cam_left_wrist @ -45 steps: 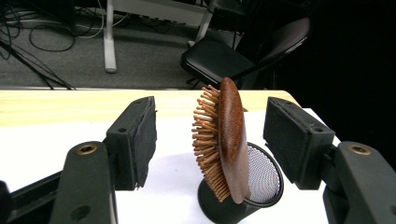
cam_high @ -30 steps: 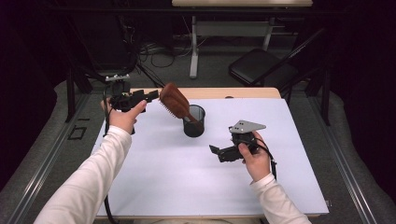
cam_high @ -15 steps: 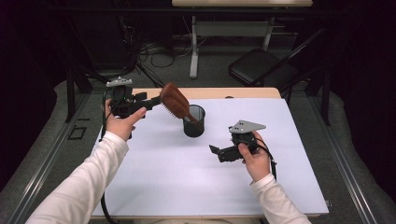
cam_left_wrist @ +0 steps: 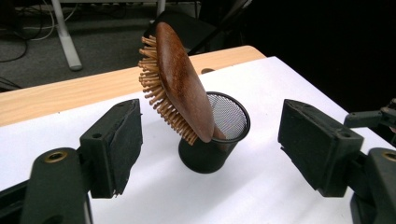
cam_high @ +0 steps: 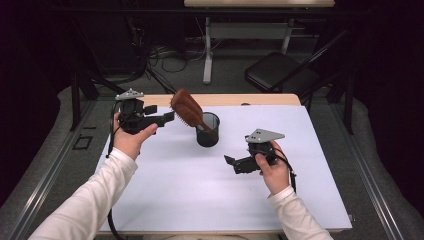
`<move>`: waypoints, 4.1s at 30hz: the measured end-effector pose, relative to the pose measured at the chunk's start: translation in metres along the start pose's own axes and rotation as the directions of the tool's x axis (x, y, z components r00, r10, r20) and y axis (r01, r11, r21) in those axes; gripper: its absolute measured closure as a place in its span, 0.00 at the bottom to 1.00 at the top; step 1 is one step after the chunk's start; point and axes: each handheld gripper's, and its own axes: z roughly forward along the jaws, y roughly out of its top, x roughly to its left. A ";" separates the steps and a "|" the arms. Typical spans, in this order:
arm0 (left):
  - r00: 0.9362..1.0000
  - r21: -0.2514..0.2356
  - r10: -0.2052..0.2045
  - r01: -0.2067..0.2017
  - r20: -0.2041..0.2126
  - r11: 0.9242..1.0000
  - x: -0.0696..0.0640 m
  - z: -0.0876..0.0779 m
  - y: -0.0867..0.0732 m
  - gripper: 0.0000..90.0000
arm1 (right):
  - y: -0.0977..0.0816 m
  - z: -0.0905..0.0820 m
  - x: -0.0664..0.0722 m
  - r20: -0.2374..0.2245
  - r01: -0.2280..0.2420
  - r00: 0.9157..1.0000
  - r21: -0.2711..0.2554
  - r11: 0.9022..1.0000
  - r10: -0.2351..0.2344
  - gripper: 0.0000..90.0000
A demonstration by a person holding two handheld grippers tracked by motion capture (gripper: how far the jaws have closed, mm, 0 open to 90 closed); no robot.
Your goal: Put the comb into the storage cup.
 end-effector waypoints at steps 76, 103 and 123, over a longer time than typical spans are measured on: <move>0.968 -0.013 0.175 -0.176 0.181 0.984 -0.032 -0.026 -0.105 0.18 | -0.022 -0.035 0.013 -0.003 0.020 1.000 0.043 0.999 -0.020 0.00; 0.990 -0.036 0.071 -0.067 0.126 0.997 -0.002 -0.031 -0.150 0.18 | -0.066 -0.069 0.000 0.084 -0.047 0.996 0.053 0.998 0.042 0.00; 0.995 -0.055 0.043 -0.038 0.087 0.998 0.011 -0.028 -0.172 0.18 | -0.091 -0.079 -0.016 0.164 -0.108 0.981 0.013 0.994 0.105 0.00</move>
